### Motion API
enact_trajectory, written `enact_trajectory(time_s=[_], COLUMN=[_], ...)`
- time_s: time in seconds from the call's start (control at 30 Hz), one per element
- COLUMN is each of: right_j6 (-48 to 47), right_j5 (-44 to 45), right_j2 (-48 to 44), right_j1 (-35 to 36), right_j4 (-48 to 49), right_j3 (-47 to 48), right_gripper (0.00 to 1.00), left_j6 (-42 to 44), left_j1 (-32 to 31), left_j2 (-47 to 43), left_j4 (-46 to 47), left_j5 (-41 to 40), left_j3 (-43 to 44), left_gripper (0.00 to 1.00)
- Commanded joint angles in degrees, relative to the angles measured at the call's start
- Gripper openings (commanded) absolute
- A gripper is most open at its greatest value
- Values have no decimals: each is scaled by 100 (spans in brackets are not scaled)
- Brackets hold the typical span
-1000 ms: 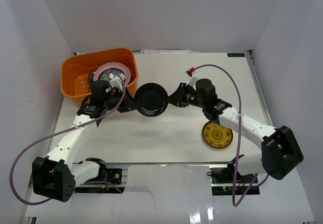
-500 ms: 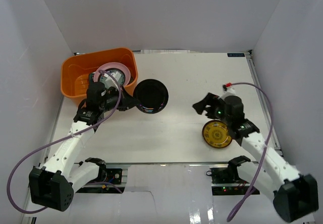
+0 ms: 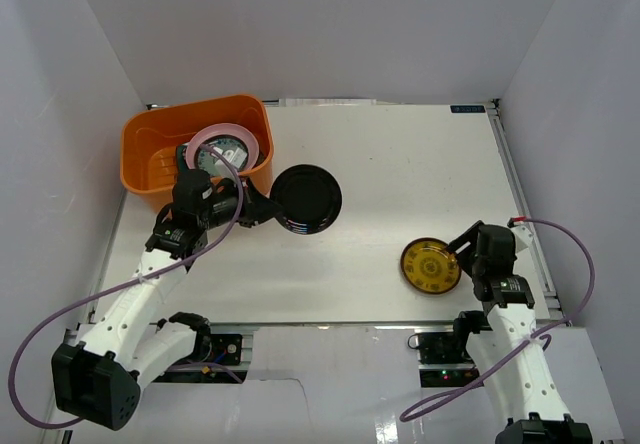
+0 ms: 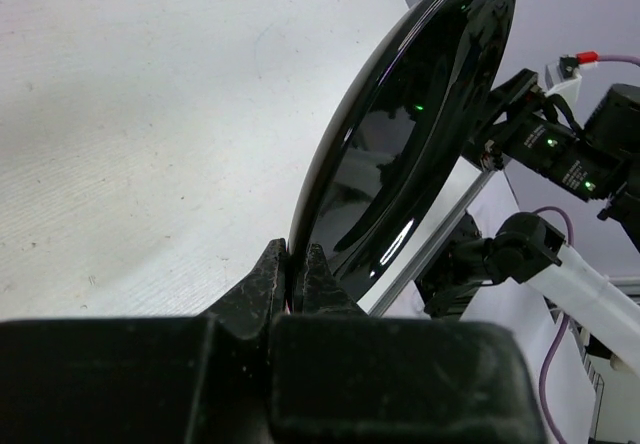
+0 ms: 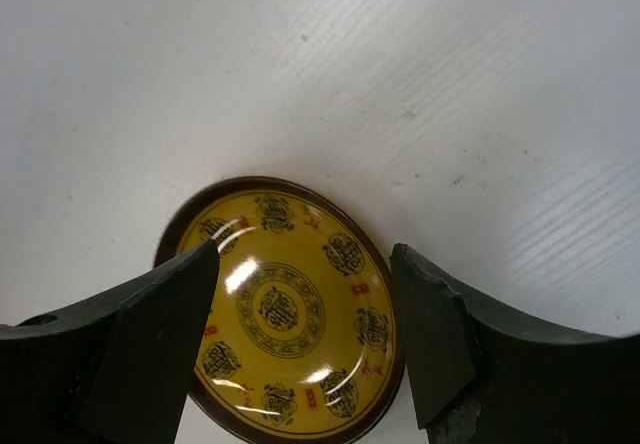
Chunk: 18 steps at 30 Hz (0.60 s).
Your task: Place the plates into the plastic bin on the countertop
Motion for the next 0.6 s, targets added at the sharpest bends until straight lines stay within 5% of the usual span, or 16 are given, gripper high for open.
enact_trajectory(time_s=[0.0, 0.17, 0.27, 0.3, 0.33, 0.57], right_j6=[411, 579, 579, 579, 553, 324], right_j5=[-115, -579, -1002, -1082, -1161, -2231], right_j2=[302, 382, 285, 250, 180, 188], right_j1=[-9, -9, -9, -9, -9, -9], right_j4=[-228, 148, 474, 554, 659, 1564], right_j3=[-275, -741, -978, -1074, -1119, -892], right_gripper=[76, 69, 36, 14, 8, 8], left_j6=[172, 164, 102, 76, 6, -724], left_j1=[-104, -122, -122, -122, -122, -122], left_j2=[-229, -300, -291, -300, -300, 323], left_j4=[61, 8, 61, 104, 131, 474], left_j5=[-28, -143, -257, -379, -458, -949], left_j3=[96, 79, 105, 131, 158, 981], left_gripper=[0, 0, 0, 0, 0, 0])
